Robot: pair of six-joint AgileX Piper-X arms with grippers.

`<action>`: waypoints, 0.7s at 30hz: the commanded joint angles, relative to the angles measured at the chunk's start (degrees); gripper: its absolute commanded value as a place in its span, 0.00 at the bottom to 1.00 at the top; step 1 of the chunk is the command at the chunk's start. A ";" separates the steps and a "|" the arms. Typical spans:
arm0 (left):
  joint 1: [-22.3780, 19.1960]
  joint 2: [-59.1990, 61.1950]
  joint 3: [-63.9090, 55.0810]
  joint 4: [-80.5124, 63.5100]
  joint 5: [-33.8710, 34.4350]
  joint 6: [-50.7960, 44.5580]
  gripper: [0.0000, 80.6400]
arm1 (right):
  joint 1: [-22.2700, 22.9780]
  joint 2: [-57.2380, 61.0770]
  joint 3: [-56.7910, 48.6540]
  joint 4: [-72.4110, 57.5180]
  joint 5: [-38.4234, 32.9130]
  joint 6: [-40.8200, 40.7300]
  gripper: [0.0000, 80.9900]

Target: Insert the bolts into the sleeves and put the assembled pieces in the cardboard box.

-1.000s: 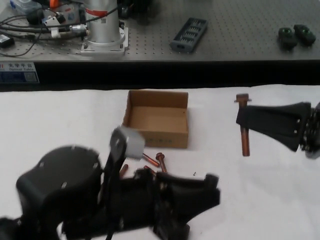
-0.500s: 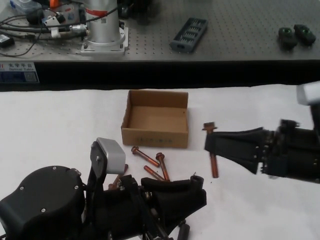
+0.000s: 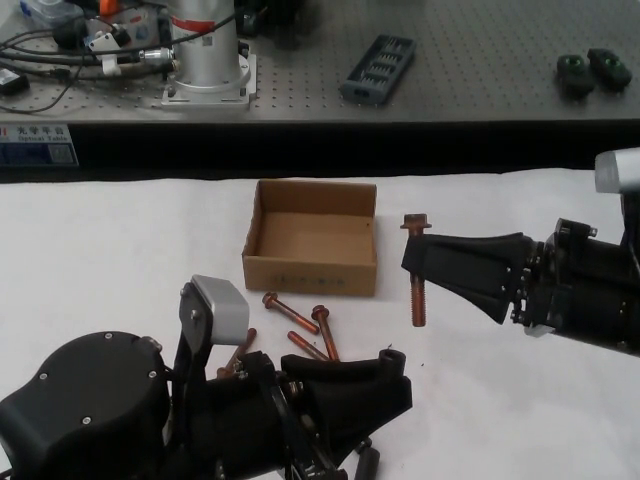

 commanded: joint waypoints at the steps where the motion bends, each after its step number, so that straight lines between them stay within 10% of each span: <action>1: -0.24 0.00 -0.11 -1.24 -0.19 -1.85 0.14 | 0.99 0.09 -0.09 -1.01 0.39 0.25 0.05; 21: -0.24 0.00 -0.11 -4.77 0.48 -5.30 0.14 | 1.91 0.09 0.49 -0.90 -2.01 0.87 0.05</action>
